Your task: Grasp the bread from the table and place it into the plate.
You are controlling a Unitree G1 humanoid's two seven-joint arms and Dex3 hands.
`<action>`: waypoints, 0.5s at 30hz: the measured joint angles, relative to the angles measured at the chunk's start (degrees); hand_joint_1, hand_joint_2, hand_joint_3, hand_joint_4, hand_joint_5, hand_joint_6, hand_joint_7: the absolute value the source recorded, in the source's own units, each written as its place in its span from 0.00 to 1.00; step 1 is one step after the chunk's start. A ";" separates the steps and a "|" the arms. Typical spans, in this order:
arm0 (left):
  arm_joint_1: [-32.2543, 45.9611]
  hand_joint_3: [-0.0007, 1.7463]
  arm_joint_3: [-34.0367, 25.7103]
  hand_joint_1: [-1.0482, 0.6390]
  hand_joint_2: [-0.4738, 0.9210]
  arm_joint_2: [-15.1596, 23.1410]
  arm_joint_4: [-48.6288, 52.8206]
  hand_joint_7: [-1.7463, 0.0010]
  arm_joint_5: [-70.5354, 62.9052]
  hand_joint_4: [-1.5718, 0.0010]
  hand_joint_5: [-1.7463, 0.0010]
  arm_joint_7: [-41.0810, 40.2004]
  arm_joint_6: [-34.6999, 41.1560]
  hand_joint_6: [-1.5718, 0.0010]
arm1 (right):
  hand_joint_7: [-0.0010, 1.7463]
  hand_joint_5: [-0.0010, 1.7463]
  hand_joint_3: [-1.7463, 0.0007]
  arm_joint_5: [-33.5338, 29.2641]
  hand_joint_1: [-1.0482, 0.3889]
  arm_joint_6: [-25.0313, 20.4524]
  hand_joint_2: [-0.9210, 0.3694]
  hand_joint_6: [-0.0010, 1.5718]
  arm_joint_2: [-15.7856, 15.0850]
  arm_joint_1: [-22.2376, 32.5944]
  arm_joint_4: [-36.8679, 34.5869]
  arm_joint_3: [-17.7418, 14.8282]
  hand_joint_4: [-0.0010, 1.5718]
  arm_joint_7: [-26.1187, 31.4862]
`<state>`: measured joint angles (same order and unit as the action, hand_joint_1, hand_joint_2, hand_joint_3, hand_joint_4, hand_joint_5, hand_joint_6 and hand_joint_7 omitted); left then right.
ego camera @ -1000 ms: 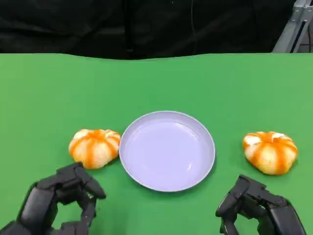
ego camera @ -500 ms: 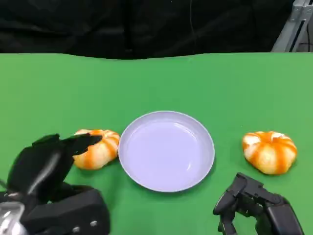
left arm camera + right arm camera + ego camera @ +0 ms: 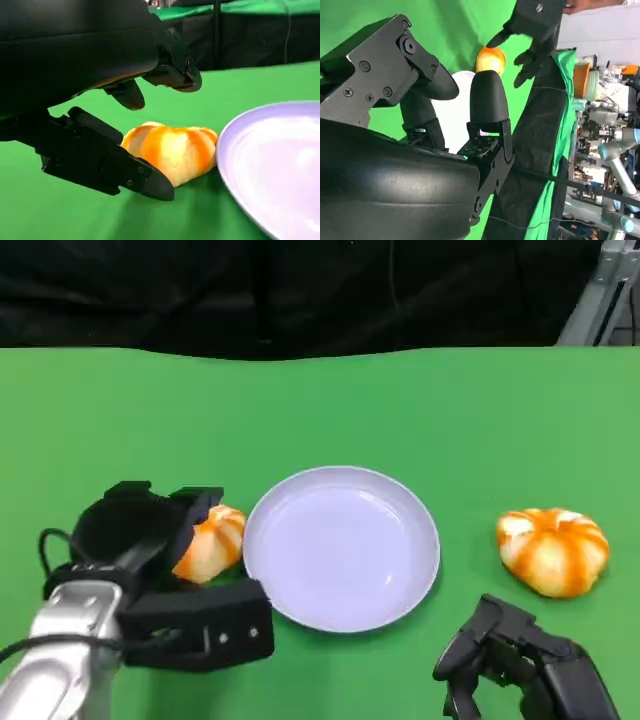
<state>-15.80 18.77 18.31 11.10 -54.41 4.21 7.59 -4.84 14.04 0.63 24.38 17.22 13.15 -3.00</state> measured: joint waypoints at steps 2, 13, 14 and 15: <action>-1.91 0.00 1.49 0.32 0.99 -0.12 2.86 0.99 -0.50 0.83 0.69 -0.04 0.74 0.73 | 0.87 0.99 0.21 0.02 0.72 -0.16 0.44 0.41 -0.02 0.09 0.08 -0.02 0.40 -0.01; -13.21 0.06 7.00 0.46 0.99 -2.23 25.35 0.63 1.64 0.52 0.12 -4.39 -0.72 0.40 | 0.87 0.99 0.22 -0.22 0.72 -0.15 0.44 0.41 -0.04 -0.02 0.08 0.08 0.40 0.14; -13.59 0.09 7.11 0.47 1.00 -2.17 26.91 0.42 2.36 0.47 0.05 -6.53 -2.67 0.47 | 0.87 0.99 0.22 -0.24 0.72 -0.14 0.44 0.41 -0.03 -0.01 0.08 0.11 0.40 0.19; -13.72 0.11 7.14 0.48 1.00 -1.93 28.32 0.36 2.91 0.45 0.03 -8.97 -4.73 0.50 | 0.87 0.99 0.22 -0.24 0.72 -0.13 0.44 0.41 -0.02 -0.01 0.08 0.15 0.40 0.24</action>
<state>-29.52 25.91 16.37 39.42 -51.51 -4.76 2.86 -5.09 13.91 0.60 24.37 17.30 13.30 -2.75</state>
